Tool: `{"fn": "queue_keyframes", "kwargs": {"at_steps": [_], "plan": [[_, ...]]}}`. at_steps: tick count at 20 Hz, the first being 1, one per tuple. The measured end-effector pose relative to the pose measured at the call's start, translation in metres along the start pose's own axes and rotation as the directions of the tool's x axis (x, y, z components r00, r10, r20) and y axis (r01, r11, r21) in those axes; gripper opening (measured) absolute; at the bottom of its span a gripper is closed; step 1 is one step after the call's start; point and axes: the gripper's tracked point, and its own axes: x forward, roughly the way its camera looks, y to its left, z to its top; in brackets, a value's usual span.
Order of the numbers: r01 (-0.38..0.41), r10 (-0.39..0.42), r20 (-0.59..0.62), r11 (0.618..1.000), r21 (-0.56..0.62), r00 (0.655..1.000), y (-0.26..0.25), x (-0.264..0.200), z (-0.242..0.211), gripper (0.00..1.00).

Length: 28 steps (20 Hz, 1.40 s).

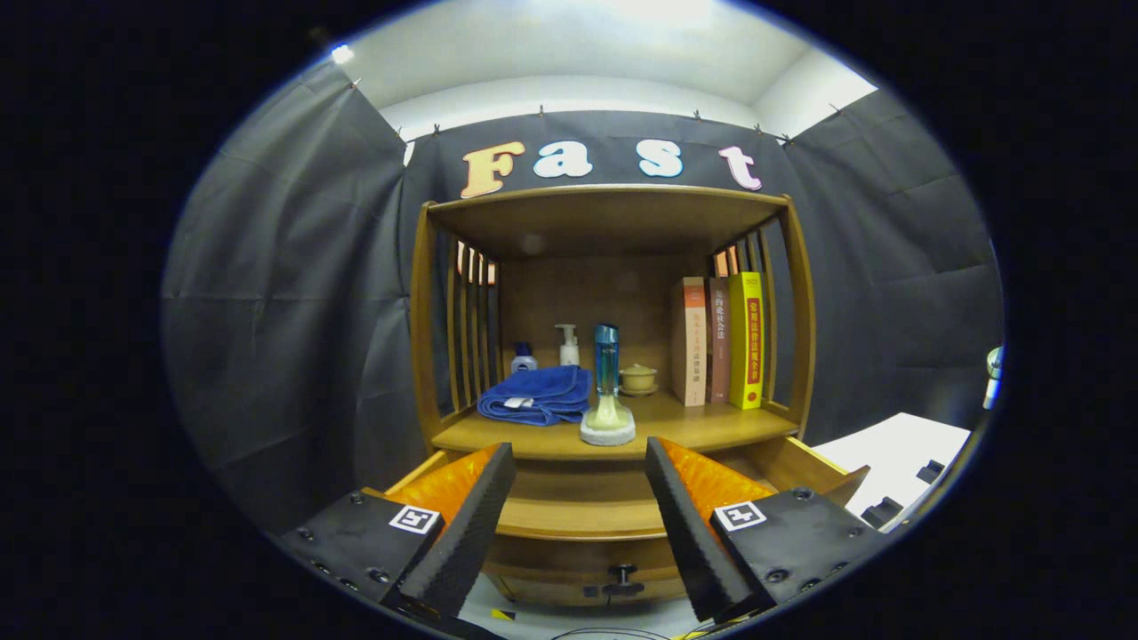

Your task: Pull open the drawer, take out the items inside it, and place them on the countertop above the cabinet.

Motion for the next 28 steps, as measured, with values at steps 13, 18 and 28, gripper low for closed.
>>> {"fn": "queue_keyframes", "kwargs": {"at_steps": [13,18,28], "plan": [[0.011,-0.011,0.004,0.994,-0.105,1.0,0.017,-0.021,-0.085,0.97],[0.037,-0.04,-0.038,0.997,-0.073,0.998,0.002,-0.014,-0.114,0.97],[0.098,-0.099,-0.078,0.995,-0.027,0.992,-0.021,0.002,-0.143,0.97]]}}
